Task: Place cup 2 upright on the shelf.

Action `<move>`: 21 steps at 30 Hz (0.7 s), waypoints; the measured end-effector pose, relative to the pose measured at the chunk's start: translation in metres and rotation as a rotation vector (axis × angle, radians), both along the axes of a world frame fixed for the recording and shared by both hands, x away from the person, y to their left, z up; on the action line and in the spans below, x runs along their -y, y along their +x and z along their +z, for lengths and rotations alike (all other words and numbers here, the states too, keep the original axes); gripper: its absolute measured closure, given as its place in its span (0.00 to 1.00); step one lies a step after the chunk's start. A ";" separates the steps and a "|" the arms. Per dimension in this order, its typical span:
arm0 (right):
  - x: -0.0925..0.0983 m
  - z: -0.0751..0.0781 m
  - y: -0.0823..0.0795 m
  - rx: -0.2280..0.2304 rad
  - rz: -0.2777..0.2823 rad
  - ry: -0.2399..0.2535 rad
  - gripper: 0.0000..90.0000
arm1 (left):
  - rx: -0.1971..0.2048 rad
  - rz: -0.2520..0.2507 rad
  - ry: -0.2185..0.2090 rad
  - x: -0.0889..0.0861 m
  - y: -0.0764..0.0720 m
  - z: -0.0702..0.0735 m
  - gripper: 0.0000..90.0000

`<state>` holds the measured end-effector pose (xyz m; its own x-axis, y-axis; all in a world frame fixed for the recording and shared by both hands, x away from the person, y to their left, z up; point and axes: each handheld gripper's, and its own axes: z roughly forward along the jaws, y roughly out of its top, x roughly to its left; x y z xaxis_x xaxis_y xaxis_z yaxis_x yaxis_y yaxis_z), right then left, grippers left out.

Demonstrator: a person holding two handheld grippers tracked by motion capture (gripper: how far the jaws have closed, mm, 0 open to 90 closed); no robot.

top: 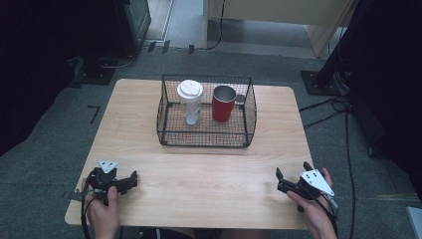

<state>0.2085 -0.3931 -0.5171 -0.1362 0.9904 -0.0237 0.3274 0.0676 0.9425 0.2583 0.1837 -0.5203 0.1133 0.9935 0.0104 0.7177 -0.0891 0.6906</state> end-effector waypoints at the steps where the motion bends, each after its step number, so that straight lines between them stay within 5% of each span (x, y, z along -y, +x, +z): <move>1: 0.003 -0.002 -0.001 -0.012 -0.012 -0.003 0.00 | 0.001 0.000 0.000 0.000 0.000 0.000 0.00; 10: 0.017 -0.004 -0.011 -0.081 -0.079 -0.003 0.00 | 0.001 0.000 0.000 0.000 0.000 0.000 0.00; 15: 0.023 -0.005 -0.009 -0.197 -0.114 -0.030 0.00 | 0.001 -0.001 0.001 0.000 0.000 0.000 0.00; 18: 0.025 -0.008 -0.006 -0.299 -0.096 -0.115 0.00 | 0.001 -0.001 0.000 0.000 0.000 0.000 0.00; 21: 0.025 -0.010 -0.005 -0.356 -0.077 -0.143 0.00 | 0.001 -0.001 0.000 0.000 0.000 0.000 0.00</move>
